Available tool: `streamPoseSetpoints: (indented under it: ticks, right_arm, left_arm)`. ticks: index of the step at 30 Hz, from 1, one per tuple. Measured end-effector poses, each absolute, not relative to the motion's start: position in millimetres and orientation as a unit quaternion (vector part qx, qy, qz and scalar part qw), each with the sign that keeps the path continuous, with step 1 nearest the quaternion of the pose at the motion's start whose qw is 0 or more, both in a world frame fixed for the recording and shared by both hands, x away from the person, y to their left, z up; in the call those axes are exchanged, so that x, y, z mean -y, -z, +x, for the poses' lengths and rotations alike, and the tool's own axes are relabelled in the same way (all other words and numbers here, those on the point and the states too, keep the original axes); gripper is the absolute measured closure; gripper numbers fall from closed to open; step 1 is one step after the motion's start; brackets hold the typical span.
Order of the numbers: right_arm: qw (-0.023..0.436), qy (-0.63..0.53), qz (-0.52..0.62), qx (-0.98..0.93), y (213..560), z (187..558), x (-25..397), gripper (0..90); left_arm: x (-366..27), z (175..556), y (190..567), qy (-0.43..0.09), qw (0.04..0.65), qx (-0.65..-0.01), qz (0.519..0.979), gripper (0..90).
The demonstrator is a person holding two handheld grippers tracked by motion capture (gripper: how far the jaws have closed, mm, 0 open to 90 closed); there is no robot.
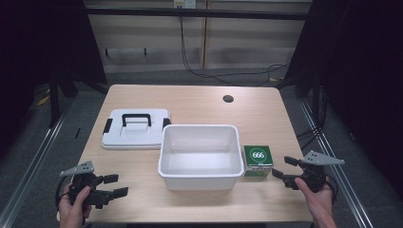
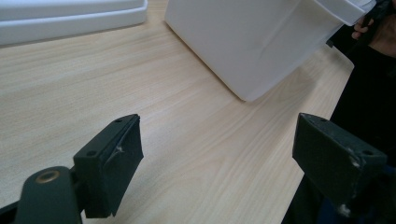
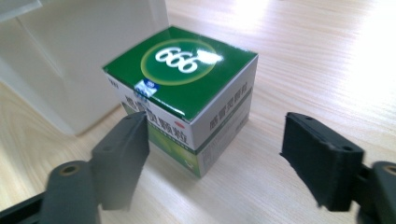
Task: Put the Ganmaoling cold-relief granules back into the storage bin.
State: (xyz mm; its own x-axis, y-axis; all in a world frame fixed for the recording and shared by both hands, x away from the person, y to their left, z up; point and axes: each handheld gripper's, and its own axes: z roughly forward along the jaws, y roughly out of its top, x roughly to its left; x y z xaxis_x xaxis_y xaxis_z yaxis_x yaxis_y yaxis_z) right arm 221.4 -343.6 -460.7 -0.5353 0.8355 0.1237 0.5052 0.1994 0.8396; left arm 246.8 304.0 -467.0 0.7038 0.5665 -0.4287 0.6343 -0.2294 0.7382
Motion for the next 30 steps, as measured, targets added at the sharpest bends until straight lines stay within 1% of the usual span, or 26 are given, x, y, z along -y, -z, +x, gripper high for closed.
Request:
streamPoseSetpoints:
  ticks: [4,6,11,15,17,20,21,23,26,27,28,29,30]
  right_arm:
    - [0.181,-0.450,0.451,-0.749,461,220,346,25.2]
    - [0.170,-0.460,0.446,-0.749,459,220,346,23.8]
    - [0.159,-0.458,0.433,-0.760,458,221,343,18.8]
    - [0.121,-0.474,0.429,-0.759,454,222,343,21.0]
    - [0.130,-0.466,0.427,-0.764,452,221,341,19.8]
    - [0.124,-0.469,0.420,-0.767,450,221,340,20.3]
    - [0.104,-0.471,0.407,-0.776,448,221,337,21.8]
    - [0.090,-0.469,0.402,-0.781,445,221,336,22.6]
    - [0.092,-0.467,0.406,-0.780,442,221,335,22.0]
    - [0.091,-0.470,0.405,-0.779,440,224,335,19.1]
    - [0.091,-0.470,0.405,-0.779,440,224,335,19.1]
    - [0.095,-0.465,0.403,-0.783,439,229,335,15.0]
    - [0.089,-0.467,0.404,-0.782,438,230,335,14.9]
  left_arm:
    - [-304,247,467,0.035,0.488,-0.384,0.783,16.0]
    - [-303,247,468,0.035,0.487,-0.387,0.782,16.0]
    - [-303,248,468,0.035,0.485,-0.388,0.782,16.0]
    - [-303,248,469,0.035,0.483,-0.389,0.784,16.0]
    - [-303,248,468,0.036,0.484,-0.388,0.784,16.0]
    - [-302,248,469,0.035,0.483,-0.389,0.784,16.0]
    - [-301,247,469,0.035,0.480,-0.385,0.787,16.0]
    - [-302,246,469,0.036,0.481,-0.384,0.787,16.0]
    - [-302,246,468,0.035,0.485,-0.383,0.785,16.0]
    - [-302,246,469,0.037,0.484,-0.382,0.786,16.0]
    - [-302,246,469,0.037,0.484,-0.382,0.786,16.0]
    - [-302,246,469,0.038,0.486,-0.382,0.785,16.0]
    - [-302,246,469,0.038,0.486,-0.381,0.786,16.0]
